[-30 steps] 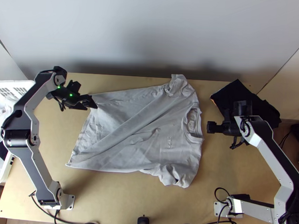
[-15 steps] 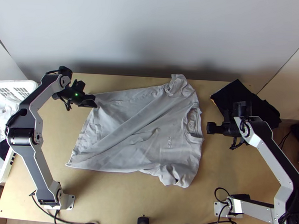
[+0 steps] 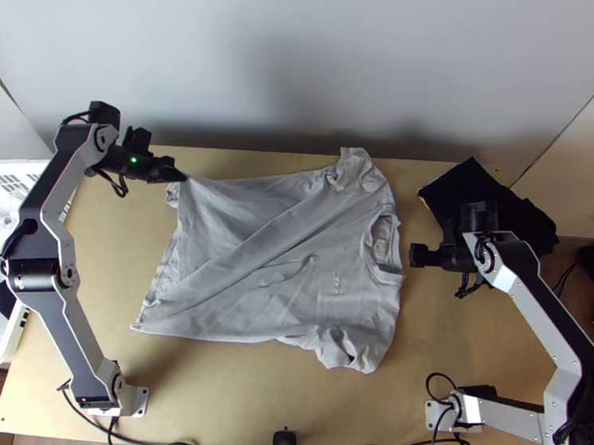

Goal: Fold the t-shirt

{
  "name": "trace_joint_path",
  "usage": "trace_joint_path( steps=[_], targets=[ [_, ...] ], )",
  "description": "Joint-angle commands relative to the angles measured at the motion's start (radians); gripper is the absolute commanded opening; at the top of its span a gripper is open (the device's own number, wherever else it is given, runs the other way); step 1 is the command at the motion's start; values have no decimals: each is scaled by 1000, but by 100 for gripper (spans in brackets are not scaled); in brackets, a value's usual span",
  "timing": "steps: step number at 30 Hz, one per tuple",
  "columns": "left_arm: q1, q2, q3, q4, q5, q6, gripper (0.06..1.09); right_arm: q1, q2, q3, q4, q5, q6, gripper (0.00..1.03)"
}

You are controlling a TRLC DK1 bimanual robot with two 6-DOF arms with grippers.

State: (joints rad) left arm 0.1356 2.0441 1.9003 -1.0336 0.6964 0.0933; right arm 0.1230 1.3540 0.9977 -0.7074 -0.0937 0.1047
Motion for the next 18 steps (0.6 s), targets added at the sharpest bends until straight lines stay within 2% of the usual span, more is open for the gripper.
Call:
trace_joint_path(
  steps=[1,13,18],
  targets=[
    [50,94,114,7,-5,-29,9,-19,-23,-10,0,0,-7,98],
    [85,234,175,35,-64,-33,9,46,-89,-30,-3,-1,0,98],
    [79,252,172,35,-64,-12,9,122,-144,-48,103,-5,23,98]
  ],
)
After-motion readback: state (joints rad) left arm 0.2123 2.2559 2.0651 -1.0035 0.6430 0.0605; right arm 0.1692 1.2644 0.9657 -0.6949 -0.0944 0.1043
